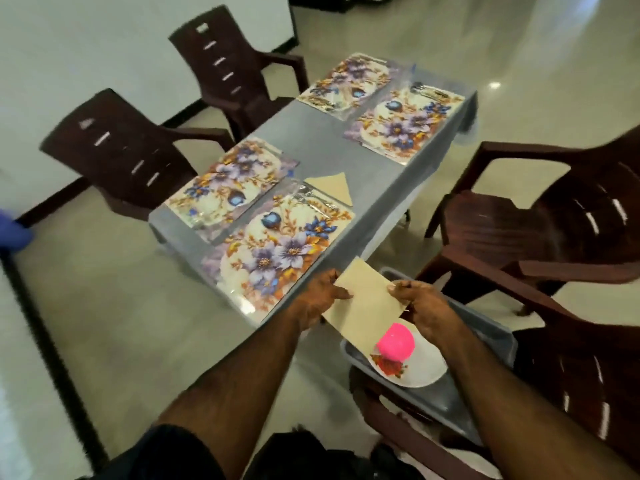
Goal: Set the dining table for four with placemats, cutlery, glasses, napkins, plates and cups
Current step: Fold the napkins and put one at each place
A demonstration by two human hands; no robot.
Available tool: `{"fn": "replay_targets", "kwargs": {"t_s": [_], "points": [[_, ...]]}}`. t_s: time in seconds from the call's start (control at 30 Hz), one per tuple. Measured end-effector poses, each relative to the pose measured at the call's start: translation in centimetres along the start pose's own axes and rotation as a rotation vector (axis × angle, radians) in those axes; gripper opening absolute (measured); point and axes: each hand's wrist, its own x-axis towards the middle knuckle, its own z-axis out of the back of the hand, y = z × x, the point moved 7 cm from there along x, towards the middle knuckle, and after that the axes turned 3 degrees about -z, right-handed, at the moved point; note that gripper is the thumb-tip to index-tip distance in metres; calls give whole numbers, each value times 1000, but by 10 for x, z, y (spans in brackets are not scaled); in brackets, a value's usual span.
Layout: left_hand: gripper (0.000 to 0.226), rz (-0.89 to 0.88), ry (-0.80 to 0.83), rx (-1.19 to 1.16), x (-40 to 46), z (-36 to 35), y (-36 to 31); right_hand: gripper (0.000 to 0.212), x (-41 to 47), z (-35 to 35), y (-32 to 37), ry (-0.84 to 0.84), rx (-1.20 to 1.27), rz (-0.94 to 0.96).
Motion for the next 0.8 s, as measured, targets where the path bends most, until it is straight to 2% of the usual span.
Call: {"fn": "replay_targets", "kwargs": {"t_s": [0.07,0.17,0.3,0.37,0.5,0.57,0.7,0.8], "points": [[28,-45,-75,-20,-20,36,9,15,-3,-33,-9,18,-63,0],[44,-58,-198,-70,-53,100,35,23,-8,-96,-23,37,-234,54],[50,-47,-344,-223,-95,199,94,21,-26,-208,-39,167,-532,140],[46,-68,-367,-306,-116,247,122,19,-34,-266,-47,240,-662,166],[45,-44,-370,-459,-159,344,174,43,-44,-393,-57,344,-828,250],[46,-29,-360,-532,-177,380,189,47,-52,-445,-60,399,-889,328],[50,-7,-337,-582,-198,440,204,19,-59,-529,-64,433,-1017,511],[52,38,-347,-621,-193,474,212,13,-43,-575,-57,378,-1089,616]]}}
